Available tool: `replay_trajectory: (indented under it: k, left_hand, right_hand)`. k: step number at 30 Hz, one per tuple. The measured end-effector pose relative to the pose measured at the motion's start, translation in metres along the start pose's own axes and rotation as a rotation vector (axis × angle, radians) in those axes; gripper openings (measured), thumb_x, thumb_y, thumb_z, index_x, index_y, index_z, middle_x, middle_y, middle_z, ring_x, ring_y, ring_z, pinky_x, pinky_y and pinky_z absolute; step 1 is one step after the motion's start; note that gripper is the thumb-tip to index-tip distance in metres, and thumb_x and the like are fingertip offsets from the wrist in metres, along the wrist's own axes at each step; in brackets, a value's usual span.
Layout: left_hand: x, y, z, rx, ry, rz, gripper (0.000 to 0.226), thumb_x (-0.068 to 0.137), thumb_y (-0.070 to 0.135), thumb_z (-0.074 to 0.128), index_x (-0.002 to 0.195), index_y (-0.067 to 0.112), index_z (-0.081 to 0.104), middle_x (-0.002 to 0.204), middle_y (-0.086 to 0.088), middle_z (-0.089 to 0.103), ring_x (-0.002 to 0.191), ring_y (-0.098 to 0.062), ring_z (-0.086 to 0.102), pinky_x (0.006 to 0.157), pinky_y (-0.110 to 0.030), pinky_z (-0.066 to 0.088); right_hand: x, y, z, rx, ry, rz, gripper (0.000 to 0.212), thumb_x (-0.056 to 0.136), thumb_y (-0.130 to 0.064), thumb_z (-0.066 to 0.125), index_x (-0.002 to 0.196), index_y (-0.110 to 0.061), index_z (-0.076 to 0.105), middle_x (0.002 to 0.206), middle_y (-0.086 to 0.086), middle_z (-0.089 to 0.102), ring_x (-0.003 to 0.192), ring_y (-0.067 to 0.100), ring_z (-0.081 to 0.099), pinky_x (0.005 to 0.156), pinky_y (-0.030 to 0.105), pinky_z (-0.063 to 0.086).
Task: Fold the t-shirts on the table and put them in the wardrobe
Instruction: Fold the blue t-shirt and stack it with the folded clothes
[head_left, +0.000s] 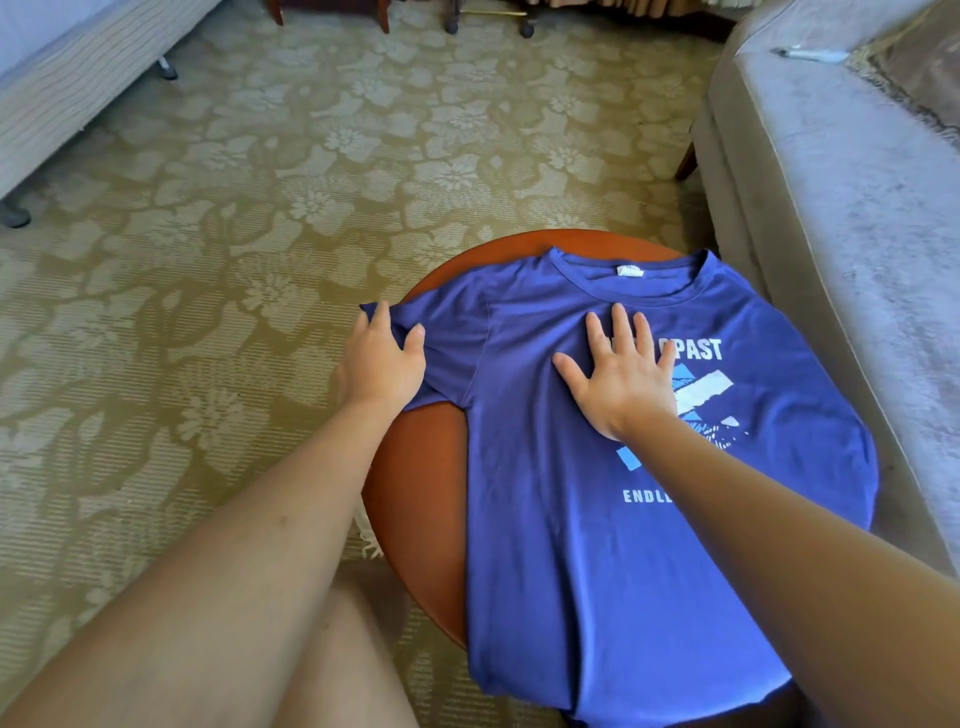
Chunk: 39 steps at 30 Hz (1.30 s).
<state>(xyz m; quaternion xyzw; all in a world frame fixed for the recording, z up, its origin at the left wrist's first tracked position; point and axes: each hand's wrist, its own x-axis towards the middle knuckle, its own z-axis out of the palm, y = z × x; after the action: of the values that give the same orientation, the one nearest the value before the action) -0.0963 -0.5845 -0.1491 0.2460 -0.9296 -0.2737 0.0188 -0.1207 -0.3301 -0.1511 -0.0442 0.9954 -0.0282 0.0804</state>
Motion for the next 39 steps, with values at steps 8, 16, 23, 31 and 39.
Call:
replay_trajectory:
  k: [8, 16, 23, 31, 39]
  left_hand:
    - [0.006, -0.005, -0.017, -0.313, -0.05, -0.148, 0.087, 0.091, 0.044, 0.061, 0.157, 0.019, 0.011, 0.164, -0.006, 0.003, 0.149, -0.025, 0.015, 0.113, -0.042, 0.026]
    - [0.054, -0.033, -0.066, -0.42, -0.079, -0.194, 0.097, 0.074, 0.035, 0.074, 0.154, 0.018, 0.021, 0.158, -0.005, 0.024, 0.141, -0.026, 0.034, 0.111, -0.043, 0.037]
    - [0.047, -0.003, -0.085, -0.102, -0.136, -0.024, 0.094, 0.088, 0.016, 0.068, 0.157, 0.015, 0.004, 0.164, -0.006, 0.001, 0.147, -0.026, 0.02, 0.105, -0.033, 0.034]
    - [0.018, 0.07, -0.08, 0.143, -0.219, 0.13, 0.092, 0.089, 0.005, 0.057, 0.155, 0.012, -0.007, 0.163, -0.008, -0.012, 0.143, -0.03, 0.029, 0.089, -0.028, 0.04]
    - [-0.015, 0.095, -0.027, -0.076, 0.113, 0.307, 0.046, 0.102, 0.026, 0.041, 0.146, 0.011, 0.041, 0.152, -0.01, 0.035, 0.138, -0.03, 0.034, 0.113, -0.037, 0.027]
  right_hand:
    - [0.006, -0.022, -0.003, 0.012, -0.023, 0.011, 0.077, 0.093, -0.07, 0.015, 0.156, -0.027, 0.006, 0.164, 0.001, -0.007, 0.15, 0.025, -0.009, 0.119, 0.056, -0.001]
    - [0.025, -0.075, -0.002, 0.028, -0.029, -0.021, 0.076, 0.094, -0.069, 0.015, 0.156, -0.027, 0.005, 0.164, 0.002, -0.007, 0.15, 0.026, -0.01, 0.117, 0.057, -0.003]
    - [0.021, -0.069, -0.014, 0.057, -0.098, -0.041, 0.084, 0.09, -0.076, 0.018, 0.156, -0.028, -0.002, 0.163, 0.003, -0.013, 0.15, 0.026, -0.012, 0.117, 0.057, -0.005]
    - [-0.023, -0.002, -0.019, 0.026, -0.014, -0.062, 0.08, 0.091, -0.073, 0.024, 0.156, -0.03, 0.003, 0.163, 0.002, -0.009, 0.15, 0.025, -0.011, 0.117, 0.057, -0.003]
    - [-0.033, 0.035, -0.006, 0.012, -0.047, -0.063, 0.081, 0.089, -0.074, 0.011, 0.156, -0.03, -0.001, 0.163, 0.0, -0.014, 0.15, 0.023, -0.012, 0.118, 0.057, 0.001]
